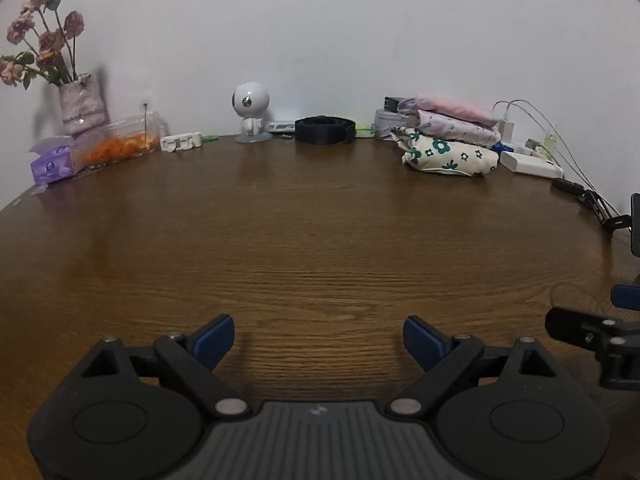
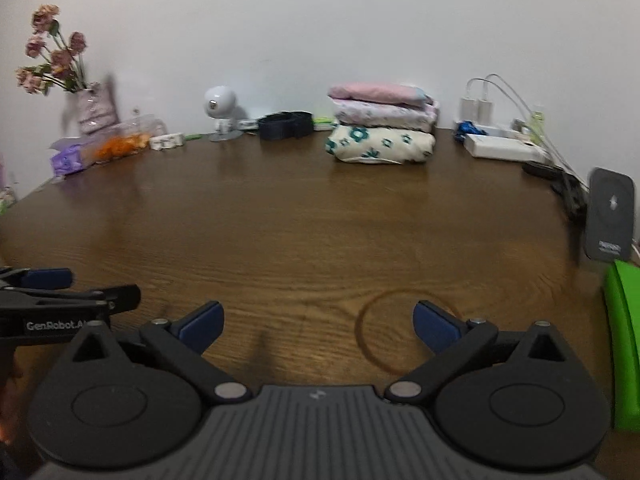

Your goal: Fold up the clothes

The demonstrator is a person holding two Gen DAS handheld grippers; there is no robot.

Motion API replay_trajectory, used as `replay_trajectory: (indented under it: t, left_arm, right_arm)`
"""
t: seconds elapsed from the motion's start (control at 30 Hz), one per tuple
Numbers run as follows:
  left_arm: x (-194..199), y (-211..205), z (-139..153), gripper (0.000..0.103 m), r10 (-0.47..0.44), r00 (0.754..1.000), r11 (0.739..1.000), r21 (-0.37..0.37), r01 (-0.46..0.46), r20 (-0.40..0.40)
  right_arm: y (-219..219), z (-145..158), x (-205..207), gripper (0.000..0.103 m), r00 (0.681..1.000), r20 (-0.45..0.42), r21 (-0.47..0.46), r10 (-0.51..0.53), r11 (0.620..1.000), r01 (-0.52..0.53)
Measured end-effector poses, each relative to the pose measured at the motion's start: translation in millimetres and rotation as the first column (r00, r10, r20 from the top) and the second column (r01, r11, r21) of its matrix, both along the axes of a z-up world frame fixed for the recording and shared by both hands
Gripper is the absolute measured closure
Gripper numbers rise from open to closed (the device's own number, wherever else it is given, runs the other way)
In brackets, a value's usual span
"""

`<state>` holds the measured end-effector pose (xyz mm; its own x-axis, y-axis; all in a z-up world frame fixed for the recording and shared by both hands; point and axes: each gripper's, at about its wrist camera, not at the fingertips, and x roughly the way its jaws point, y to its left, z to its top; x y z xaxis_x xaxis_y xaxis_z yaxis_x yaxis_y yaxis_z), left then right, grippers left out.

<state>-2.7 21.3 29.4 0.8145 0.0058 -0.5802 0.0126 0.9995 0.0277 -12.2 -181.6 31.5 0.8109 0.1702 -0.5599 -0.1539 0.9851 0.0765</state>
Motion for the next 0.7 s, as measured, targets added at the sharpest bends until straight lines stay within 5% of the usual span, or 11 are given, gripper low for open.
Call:
replay_trajectory:
  t: [0.2,0.7]
  left_arm:
    - [5,4,-17,0.01,0.026,0.999,1.0,-0.011,-0.027,-0.024]
    - [11,-2,-28,0.0,0.041,0.997,0.999,-0.005,-0.041,-0.062]
  right_arm:
    - [12,-14,-1,0.0,1.0,-0.002,-0.074,-0.023,0.997,0.023]
    - [19,-29,25,0.001,0.995,-0.093,-0.072,-0.044,0.997,0.037]
